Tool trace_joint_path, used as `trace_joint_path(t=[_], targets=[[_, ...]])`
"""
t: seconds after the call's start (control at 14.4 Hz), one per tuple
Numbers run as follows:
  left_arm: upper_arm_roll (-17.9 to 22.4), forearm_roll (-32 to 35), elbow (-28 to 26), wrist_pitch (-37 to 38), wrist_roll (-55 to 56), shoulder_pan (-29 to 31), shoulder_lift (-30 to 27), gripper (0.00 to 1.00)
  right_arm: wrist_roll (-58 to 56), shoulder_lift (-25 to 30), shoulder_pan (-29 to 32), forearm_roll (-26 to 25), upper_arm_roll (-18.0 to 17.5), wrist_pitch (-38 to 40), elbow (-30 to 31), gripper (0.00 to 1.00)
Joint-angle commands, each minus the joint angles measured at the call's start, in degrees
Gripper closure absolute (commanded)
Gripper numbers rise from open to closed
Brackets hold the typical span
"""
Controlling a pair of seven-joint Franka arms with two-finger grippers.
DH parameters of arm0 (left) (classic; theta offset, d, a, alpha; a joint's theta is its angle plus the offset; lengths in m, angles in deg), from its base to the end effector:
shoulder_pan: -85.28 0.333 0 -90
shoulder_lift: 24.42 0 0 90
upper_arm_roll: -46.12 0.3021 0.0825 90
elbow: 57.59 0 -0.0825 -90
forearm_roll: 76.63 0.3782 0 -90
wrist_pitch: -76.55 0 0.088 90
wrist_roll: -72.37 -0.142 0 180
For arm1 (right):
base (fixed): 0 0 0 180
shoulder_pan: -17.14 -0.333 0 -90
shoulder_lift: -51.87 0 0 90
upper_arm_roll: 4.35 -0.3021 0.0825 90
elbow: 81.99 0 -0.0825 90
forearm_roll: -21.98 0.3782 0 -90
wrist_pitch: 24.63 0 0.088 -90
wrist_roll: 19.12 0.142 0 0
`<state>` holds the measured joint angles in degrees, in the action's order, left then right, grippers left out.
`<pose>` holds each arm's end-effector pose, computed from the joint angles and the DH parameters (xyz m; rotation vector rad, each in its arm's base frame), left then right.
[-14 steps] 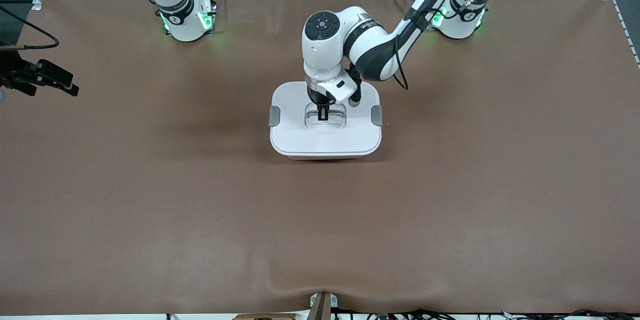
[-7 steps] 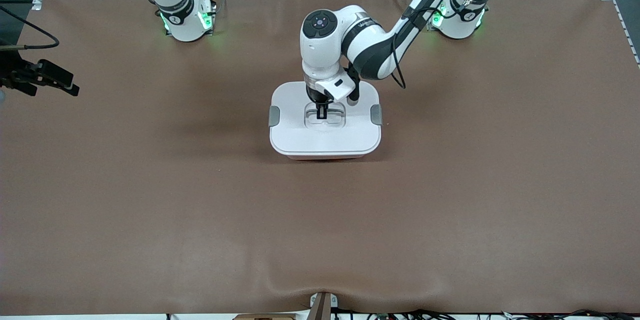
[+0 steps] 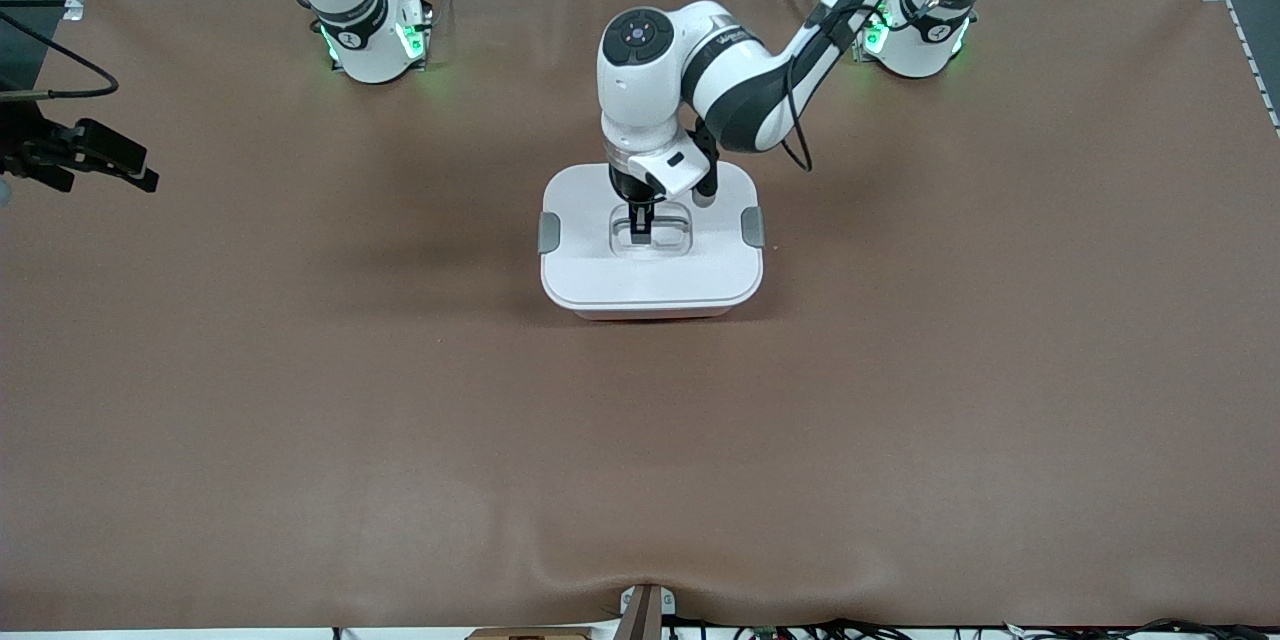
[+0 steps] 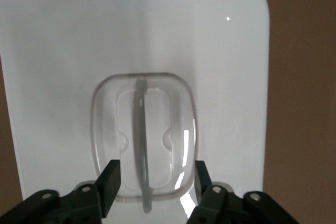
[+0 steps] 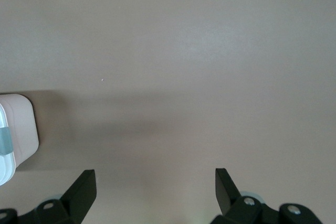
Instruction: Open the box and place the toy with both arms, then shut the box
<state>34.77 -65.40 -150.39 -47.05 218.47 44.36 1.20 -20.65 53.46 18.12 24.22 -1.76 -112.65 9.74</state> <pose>0.4357 -0.5197 0.3340 2.1512 2.1292 0.1017 0.5345 -0.0280 0.5738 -3.0987 0.0541 0.0545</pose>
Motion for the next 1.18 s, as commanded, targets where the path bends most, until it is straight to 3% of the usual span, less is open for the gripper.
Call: trace_joint_path(t=[0.0,0.21,0.42,1.11], targets=[[0.37,0.64,1.81,4.76,-1.59,2.06,-4.35,0.0,-0.49,0.17,0.43,1.1,-0.13,0.39,-0.24,0.0],[0.28,0.02,5.94,9.6,-7.91,5.75,-5.23,0.0,-0.49,0.17,0.43,1.1,-0.13,0.39,-0.24,0.0],[0.37,0.72,8.94,9.7,-14.59,9.88,-5.5,0.0,-0.49,0.17,0.43,1.1,-0.13,0.48,-0.24,0.0],[0.02,-0.24,9.03,13.56,-42.96,24.29,-9.28,0.0,-0.49,0.17,0.43,1.19,-0.13,0.13,-0.24,0.0]])
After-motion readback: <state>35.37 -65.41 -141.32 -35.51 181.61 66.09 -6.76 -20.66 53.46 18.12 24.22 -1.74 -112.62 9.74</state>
